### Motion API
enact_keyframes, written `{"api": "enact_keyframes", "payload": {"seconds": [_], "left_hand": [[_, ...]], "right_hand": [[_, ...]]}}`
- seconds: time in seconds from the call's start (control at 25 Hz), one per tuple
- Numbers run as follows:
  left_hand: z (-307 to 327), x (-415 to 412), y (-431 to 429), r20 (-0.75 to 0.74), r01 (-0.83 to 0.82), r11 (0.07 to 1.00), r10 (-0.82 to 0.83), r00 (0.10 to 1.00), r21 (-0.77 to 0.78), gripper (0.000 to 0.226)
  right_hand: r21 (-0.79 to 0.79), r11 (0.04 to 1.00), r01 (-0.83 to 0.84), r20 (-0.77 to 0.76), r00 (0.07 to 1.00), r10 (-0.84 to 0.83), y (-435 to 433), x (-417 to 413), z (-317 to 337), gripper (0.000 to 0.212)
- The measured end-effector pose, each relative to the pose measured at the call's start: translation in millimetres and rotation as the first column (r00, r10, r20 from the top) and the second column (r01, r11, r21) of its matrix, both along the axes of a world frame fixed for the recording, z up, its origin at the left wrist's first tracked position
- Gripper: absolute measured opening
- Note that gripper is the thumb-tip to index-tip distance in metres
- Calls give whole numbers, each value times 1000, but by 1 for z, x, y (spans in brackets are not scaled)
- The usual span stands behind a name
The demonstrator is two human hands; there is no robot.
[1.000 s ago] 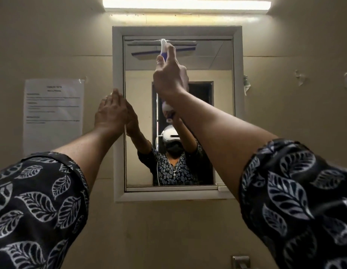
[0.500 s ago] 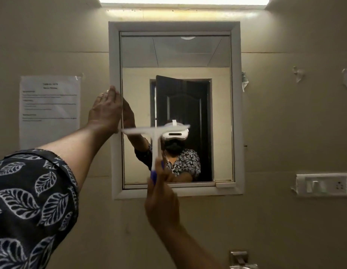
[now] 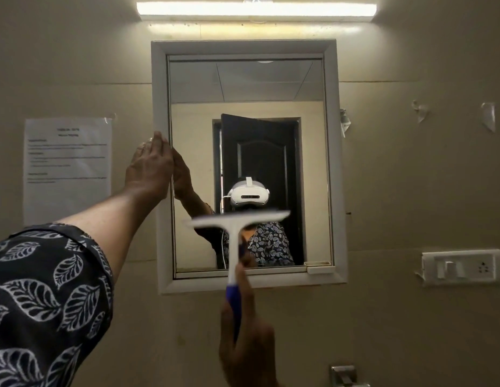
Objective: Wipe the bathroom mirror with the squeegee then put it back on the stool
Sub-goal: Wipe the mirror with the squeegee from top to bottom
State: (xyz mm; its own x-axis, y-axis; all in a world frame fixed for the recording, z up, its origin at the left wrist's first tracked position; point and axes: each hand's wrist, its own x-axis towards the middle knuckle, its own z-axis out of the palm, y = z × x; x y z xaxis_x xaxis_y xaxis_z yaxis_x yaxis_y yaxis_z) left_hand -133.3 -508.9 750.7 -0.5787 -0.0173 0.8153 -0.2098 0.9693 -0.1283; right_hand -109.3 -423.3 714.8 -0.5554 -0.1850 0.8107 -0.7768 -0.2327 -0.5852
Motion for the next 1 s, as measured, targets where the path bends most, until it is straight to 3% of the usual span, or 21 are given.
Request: {"api": "enact_keyframes", "payload": {"seconds": [0.04, 0.08, 0.12, 0.2, 0.28, 0.4, 0.48, 0.56, 0.72, 0.84, 0.92, 1.0], "left_hand": [[1, 0, 0, 0, 2, 1000, -2, 1000, 3, 101], [1, -1, -1, 5, -1, 1000, 1, 1000, 2, 103], [1, -1, -1, 10, -7, 1000, 7, 1000, -4, 104], [1, -3, -1, 8, -21, 1000, 21, 1000, -12, 102], [1, -4, 0, 6, -29, 1000, 29, 1000, -10, 102], [1, -5, -1, 4, -30, 1000, 30, 1000, -9, 102], [1, -5, -1, 7, -26, 1000, 26, 1000, -13, 103], [1, -4, -1, 8, -30, 999, 30, 1000, -11, 103], [1, -3, 0, 13, -35, 999, 35, 999, -7, 103], [1, -2, 1, 16, -39, 999, 40, 999, -11, 100], [0, -1, 2, 18, -43, 999, 43, 999, -10, 101], [0, 0, 3, 18, -40, 999, 40, 999, -10, 100]], "right_hand": [[-47, 996, 70, 4, 998, -70, 8, 11, -6, 89], [-51, 966, 252, -109, 960, -257, 26, 12, -16, 114], [-71, 877, 476, -224, 849, -479, 52, 17, -17, 115], [-168, 699, 696, -378, 609, -697, 105, 18, -2, 68], [-181, 617, 766, -370, 528, -764, 143, 20, 38, 49], [-106, 550, 828, -335, 491, -804, 147, 6, 100, 47], [-40, 553, 832, -324, 513, -795, 146, -10, 91, 45], [-34, 565, 824, -305, 530, -791, 152, -18, 53, 44], [-39, 515, 856, -360, 469, -806, 144, -26, -82, 51], [13, 588, 809, -303, 564, -768, 138, -14, -178, 50], [70, 585, 808, -247, 582, -775, 139, 4, -224, 49], [79, 505, 860, -298, 504, -811, 140, -3, -238, 50]]}}
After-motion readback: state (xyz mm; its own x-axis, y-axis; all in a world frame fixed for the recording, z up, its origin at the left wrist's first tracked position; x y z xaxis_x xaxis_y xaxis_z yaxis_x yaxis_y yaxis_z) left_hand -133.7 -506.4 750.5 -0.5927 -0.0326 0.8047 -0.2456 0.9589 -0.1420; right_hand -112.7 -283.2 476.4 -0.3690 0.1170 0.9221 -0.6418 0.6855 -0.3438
